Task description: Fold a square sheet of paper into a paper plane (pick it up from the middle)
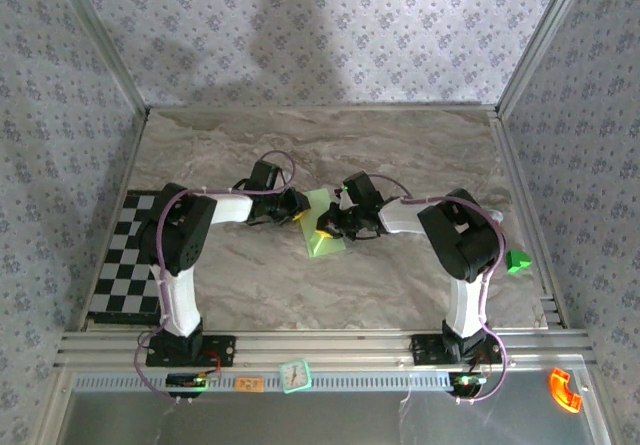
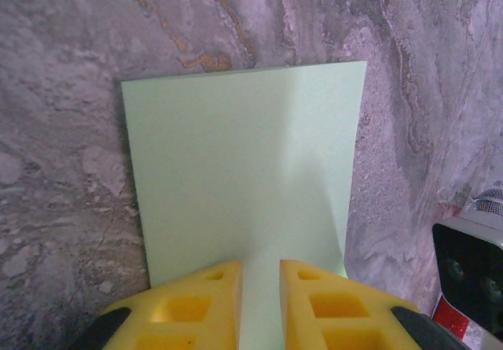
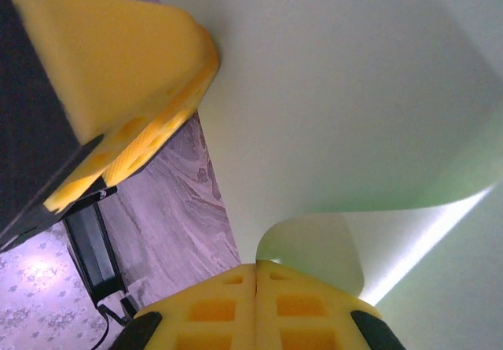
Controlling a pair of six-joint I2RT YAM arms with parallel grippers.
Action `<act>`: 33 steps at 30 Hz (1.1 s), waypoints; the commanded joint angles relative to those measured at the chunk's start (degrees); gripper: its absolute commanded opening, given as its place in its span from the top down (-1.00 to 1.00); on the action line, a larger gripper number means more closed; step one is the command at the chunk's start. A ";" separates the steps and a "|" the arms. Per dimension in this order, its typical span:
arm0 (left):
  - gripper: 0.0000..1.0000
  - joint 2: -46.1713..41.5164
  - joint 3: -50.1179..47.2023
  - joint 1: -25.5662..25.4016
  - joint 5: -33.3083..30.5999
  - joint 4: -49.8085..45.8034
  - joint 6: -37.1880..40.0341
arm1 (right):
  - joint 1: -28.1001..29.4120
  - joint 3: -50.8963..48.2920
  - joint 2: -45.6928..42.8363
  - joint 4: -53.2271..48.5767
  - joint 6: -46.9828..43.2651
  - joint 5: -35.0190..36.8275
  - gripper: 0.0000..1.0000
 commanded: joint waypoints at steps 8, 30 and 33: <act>0.59 1.52 -0.19 -0.49 -0.02 -2.31 0.76 | 0.37 1.68 2.62 2.44 1.73 0.15 1.00; 0.59 1.48 -0.63 -0.51 -0.05 -1.94 0.57 | 0.08 1.18 3.60 3.58 2.48 0.61 1.00; 0.59 1.43 -0.72 -0.45 -0.01 -1.94 0.58 | 0.08 1.05 3.71 3.48 2.47 0.76 1.00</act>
